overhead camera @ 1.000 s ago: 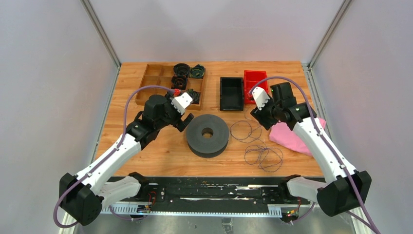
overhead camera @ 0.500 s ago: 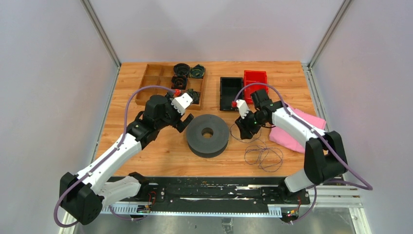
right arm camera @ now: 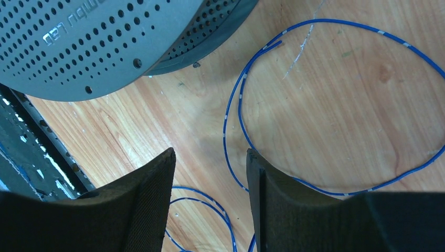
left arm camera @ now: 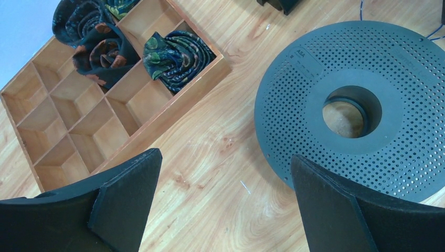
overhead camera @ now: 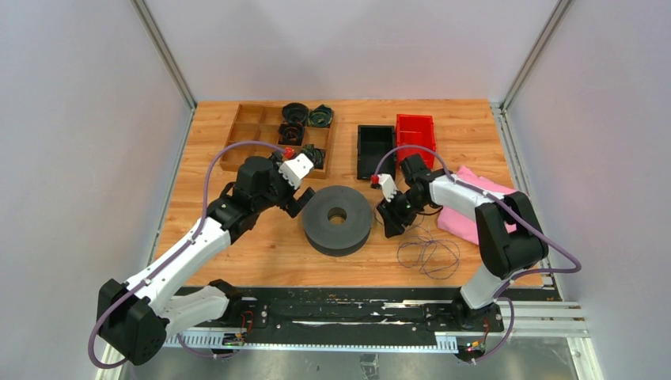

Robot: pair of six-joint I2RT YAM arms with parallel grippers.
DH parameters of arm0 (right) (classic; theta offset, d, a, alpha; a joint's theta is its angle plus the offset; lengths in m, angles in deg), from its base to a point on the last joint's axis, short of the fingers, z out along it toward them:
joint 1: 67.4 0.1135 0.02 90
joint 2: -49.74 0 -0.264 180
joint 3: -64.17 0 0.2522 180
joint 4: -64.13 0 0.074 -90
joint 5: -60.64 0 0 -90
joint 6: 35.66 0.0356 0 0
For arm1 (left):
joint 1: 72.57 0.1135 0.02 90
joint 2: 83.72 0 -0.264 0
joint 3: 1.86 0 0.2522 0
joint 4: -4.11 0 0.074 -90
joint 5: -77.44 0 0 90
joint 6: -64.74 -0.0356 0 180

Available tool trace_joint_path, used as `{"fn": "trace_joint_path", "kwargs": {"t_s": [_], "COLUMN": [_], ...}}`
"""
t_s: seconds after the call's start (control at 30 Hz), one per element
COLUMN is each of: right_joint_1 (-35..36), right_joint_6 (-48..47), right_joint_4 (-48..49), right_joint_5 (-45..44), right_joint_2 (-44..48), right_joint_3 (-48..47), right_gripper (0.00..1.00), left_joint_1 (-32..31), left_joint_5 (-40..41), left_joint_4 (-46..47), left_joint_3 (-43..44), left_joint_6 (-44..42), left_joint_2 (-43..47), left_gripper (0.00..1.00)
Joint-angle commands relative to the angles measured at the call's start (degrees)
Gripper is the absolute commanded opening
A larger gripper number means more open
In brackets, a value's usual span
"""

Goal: Wrap the cables
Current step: Pick up the cable from the center of the board.

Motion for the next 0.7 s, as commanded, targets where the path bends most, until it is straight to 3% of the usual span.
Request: {"fn": "trace_joint_path", "kwargs": {"t_s": [0.0,0.1,0.3,0.6,0.67], "right_joint_1": [1.5,2.1,3.5,3.5,3.5], "right_joint_6": [-2.1,-2.6,-3.4,-3.4,-3.2], "right_joint_4": [2.4,3.1,3.8,3.4,2.3], "right_joint_5": [-0.3,-1.8,-3.6,-5.3,-5.3], "right_joint_2": [-0.6,-1.0,-1.3,1.5,3.4], "right_joint_3": [1.1,1.5,1.9,1.9,1.4], "right_gripper": [0.51,0.46,0.32,0.03,0.01], "left_joint_1": [0.4,0.4,0.3,-0.9,-3.0], "left_joint_5": [-0.5,-3.5,-18.7,-29.6,-30.4], "left_joint_4": [2.3,2.3,5.0,3.8,0.8], "left_joint_3": [-0.3,-0.7,-3.9,-4.2,-2.8], "left_joint_6": [-0.1,-1.3,-3.0,-8.7,-11.6], "left_joint_2": [-0.3,-0.2,1.0,-0.6,-2.1], "left_gripper": [0.98,0.98,0.98,0.98,0.98]}}
